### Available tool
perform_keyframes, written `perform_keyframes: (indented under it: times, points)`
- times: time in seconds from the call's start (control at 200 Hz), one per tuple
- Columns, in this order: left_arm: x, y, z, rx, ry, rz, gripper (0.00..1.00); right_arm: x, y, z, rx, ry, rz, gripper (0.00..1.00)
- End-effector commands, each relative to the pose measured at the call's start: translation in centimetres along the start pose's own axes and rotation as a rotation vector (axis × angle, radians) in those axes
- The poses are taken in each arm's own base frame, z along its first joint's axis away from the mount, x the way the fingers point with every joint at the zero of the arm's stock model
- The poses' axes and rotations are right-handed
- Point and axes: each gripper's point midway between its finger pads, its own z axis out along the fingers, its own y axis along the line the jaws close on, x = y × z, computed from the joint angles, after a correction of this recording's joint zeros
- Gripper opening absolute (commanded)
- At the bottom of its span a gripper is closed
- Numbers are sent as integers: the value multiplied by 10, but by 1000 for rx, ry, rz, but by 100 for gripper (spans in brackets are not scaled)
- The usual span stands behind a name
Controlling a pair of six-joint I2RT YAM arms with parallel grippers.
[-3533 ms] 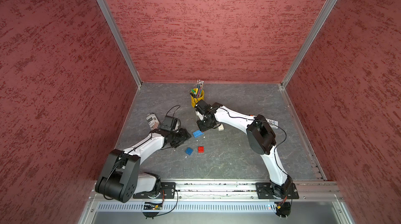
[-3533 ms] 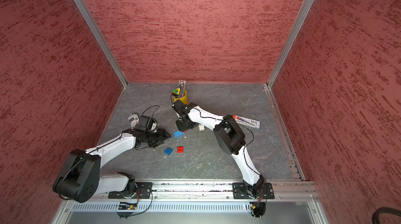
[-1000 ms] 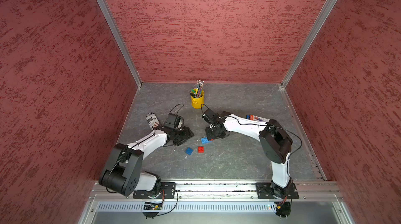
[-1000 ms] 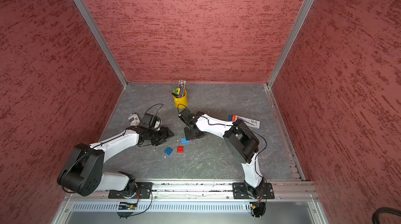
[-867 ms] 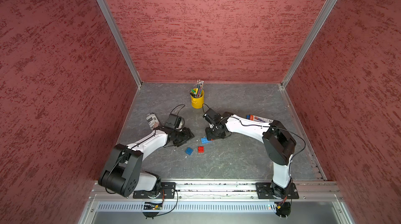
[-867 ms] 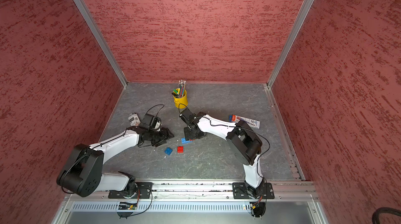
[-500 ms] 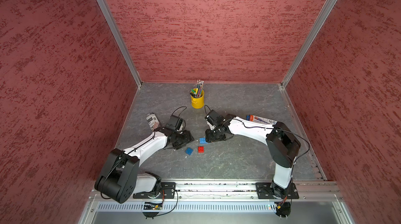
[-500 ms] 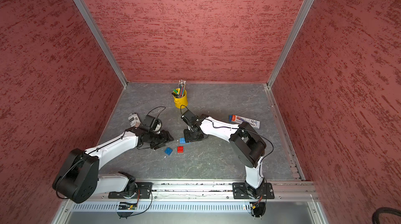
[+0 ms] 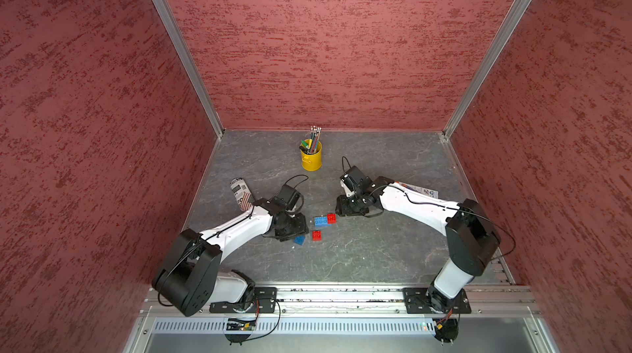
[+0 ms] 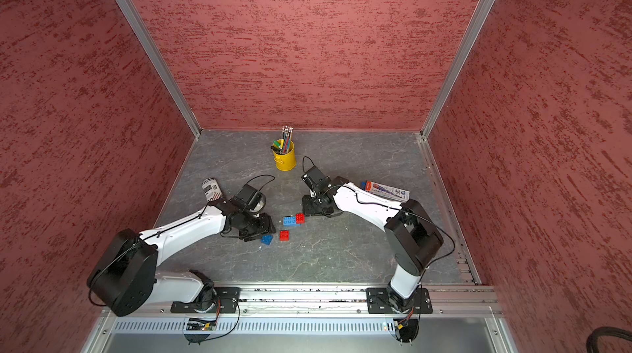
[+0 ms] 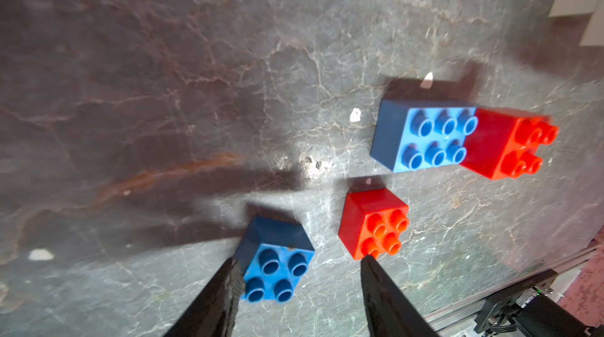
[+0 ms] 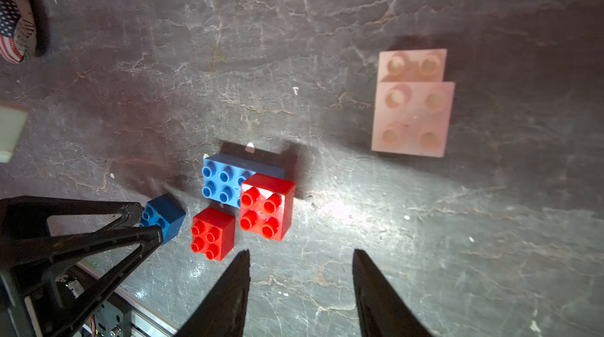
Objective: Assemble the letter y with lego
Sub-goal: Pick up the lego brick from the center of the board.
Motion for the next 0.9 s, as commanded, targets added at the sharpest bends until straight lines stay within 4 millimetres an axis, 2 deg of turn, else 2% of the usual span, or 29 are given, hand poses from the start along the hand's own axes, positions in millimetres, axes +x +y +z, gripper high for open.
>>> perform_keyframes:
  times: [0.0, 0.256, 0.336, 0.631, 0.696, 0.777, 0.852, 0.897]
  points:
    - [2, 1, 2, -62, 10, 39, 58, -7, -4, -6, 8, -48, -11, 53]
    - [8, -1, 8, -139, 21, 69, 53, -7, -12, -5, 17, -55, -7, 53]
    - [9, -2, 9, -158, 24, 80, 48, -7, -13, -5, 16, -56, -9, 53]
    - [13, -1, 18, -195, 27, 78, 44, -10, -17, -8, 16, -64, -11, 52]
    - [13, -1, 19, -203, 27, 79, 38, -10, -17, -9, 14, -65, -13, 52]
    - [12, -3, 21, -205, 27, 80, 34, -11, -19, -11, 15, -68, -11, 52]
    - [12, -4, 22, -201, 30, 80, 21, -11, -20, -12, 17, -72, -8, 51]
    - [11, -5, 22, -201, 30, 81, 18, -11, -20, -14, 14, -74, -11, 51]
